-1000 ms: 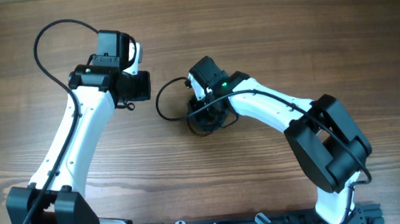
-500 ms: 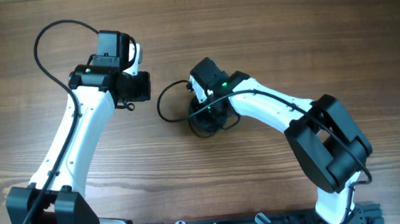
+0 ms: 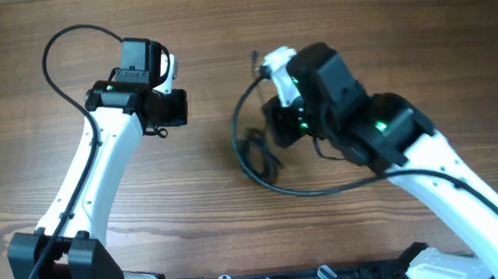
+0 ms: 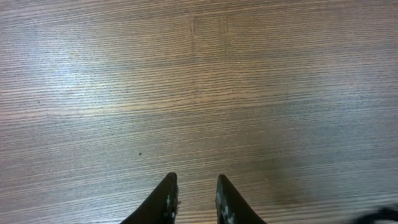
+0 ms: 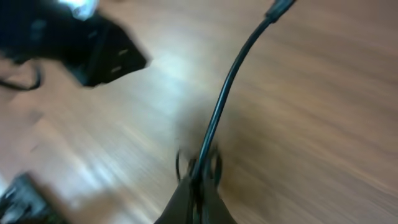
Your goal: Untangle cables
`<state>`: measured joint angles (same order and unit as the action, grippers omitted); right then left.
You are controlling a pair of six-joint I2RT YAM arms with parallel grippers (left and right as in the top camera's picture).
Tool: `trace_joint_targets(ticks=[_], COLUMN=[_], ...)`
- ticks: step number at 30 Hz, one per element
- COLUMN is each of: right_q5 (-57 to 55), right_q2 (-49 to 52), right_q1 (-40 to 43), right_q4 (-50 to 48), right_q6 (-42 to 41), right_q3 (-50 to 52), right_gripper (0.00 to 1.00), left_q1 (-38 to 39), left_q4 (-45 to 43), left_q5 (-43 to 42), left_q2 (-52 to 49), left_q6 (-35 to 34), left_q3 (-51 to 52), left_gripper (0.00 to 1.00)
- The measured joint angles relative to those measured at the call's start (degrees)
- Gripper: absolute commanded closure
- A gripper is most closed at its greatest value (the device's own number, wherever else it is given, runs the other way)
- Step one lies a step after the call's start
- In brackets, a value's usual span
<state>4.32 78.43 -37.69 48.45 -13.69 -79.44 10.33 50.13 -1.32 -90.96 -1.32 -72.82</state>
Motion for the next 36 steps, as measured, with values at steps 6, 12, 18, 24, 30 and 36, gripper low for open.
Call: trace_joint_targets(ticks=[6,12,18,24,30,36], right_q5=[-16.94,-17.11,-8.98,-15.08,-18.62,-18.51], right_q2=[-0.81,1.81,8.22,16.35,19.12,19.17], right_q1=[0.02,0.02,0.02,0.76,5.33,9.84], right_q4=[7.93,4.04,3.32,13.22,13.53,9.64], right_q6=[-11.67,-12.83,-7.78,-14.16,-18.23,-19.26], right_q3=[0.0,0.0,-0.02,-0.07,-0.07,-0.07], right_gripper=[0.88,0.74,0.14,0.1,0.1,0.1], left_q1=[0.0,0.0,0.0,0.0,0.0,0.0], left_q4=[0.26,0.28,1.07,1.7,2.29,4.52], left_q5=[0.0,0.0,0.0,0.0,-0.2,-1.33], left_q2=[0.0,0.0,0.0,0.0,0.02,0.02], left_q6=[0.17,0.2,0.2,0.2,0.2,0.2], left_q3=[0.0,0.0,0.0,0.0,0.0,0.0], left_gripper=[0.78,0.78,0.78,0.78,0.77,0.8])
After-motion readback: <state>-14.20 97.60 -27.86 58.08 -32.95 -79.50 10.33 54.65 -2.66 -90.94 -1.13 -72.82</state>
